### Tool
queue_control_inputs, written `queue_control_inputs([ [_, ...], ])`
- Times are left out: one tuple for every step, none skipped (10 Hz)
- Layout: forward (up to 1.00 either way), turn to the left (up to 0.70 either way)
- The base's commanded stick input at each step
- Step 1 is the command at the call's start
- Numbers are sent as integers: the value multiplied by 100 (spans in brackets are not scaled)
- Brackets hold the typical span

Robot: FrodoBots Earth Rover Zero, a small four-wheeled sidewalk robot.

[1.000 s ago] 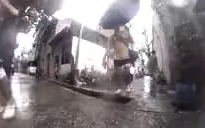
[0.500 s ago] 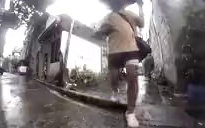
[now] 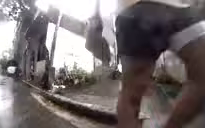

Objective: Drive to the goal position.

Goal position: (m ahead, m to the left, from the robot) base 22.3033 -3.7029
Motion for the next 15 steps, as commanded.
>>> queue_control_inputs([
  [0, 0],
  [0, 0],
  [0, 0],
  [0, 0],
  [0, 0],
  [24, 0],
  [99, 0],
  [99, 0],
  [99, 0],
  [99, 0],
  [99, 0],
  [99, 0],
  [99, 0],
  [99, 0],
  [99, 0],
])
